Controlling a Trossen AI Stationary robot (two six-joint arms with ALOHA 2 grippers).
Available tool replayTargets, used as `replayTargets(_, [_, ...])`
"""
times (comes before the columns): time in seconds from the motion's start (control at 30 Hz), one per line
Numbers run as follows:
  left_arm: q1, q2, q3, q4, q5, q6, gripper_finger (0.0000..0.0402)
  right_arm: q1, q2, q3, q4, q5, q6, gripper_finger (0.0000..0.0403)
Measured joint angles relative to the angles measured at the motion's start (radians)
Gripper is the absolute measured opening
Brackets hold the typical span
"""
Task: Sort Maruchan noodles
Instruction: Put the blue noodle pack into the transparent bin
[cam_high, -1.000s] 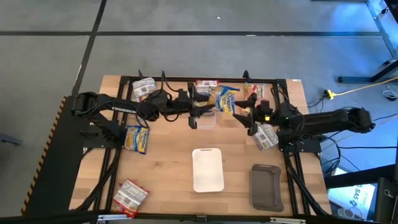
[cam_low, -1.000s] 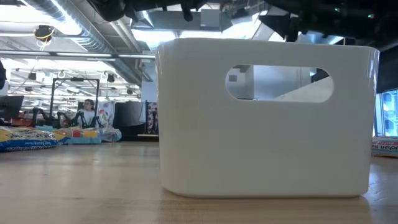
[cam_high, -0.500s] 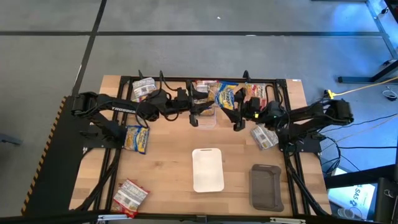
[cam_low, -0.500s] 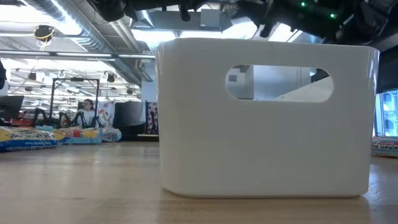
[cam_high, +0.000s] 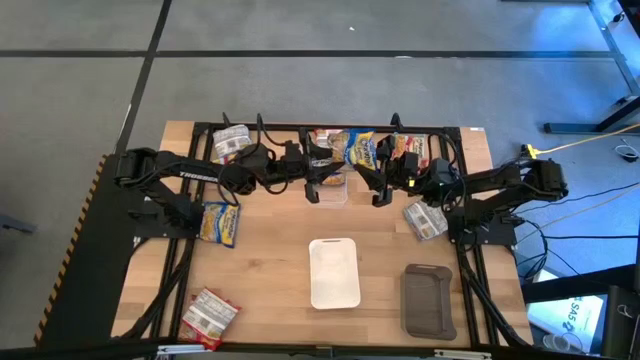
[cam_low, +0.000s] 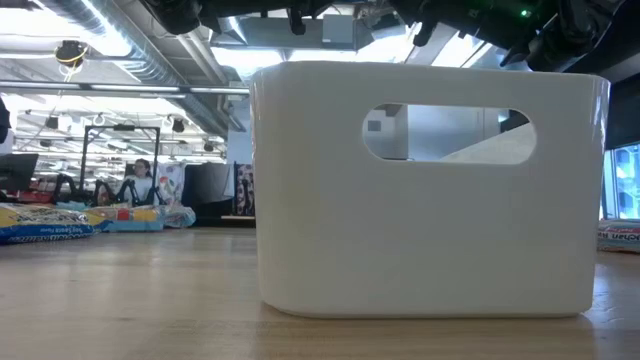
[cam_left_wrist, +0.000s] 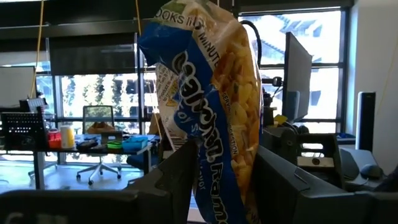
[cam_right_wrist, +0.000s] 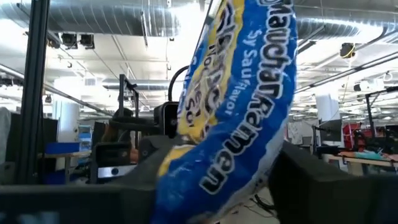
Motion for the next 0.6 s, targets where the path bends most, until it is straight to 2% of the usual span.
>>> replayTargets(0.13, [0.000, 0.000, 0.000, -0.018, 0.000, -0.051, 0.0138, 0.000, 0.000, 0.000, -0.007, -0.002, -0.033, 0.0082])
replayTargets(0.23, [0.000, -0.032, 0.000, -0.094, 0.009, -0.057, 0.0151, 0.000, 0.000, 0.000, -0.018, -0.002, -0.055, 0.0042])
replayTargets(0.4, [0.000, -0.162, 0.001, -0.339, 0.003, -0.051, 0.0179, 0.000, -0.073, 0.000, -0.145, -0.010, -0.086, 0.0028])
replayTargets(0.6, [0.001, -0.367, 0.002, -0.746, -0.048, -0.080, 0.0200, 0.000, -0.223, 0.000, -0.494, -0.036, -0.134, 0.0027])
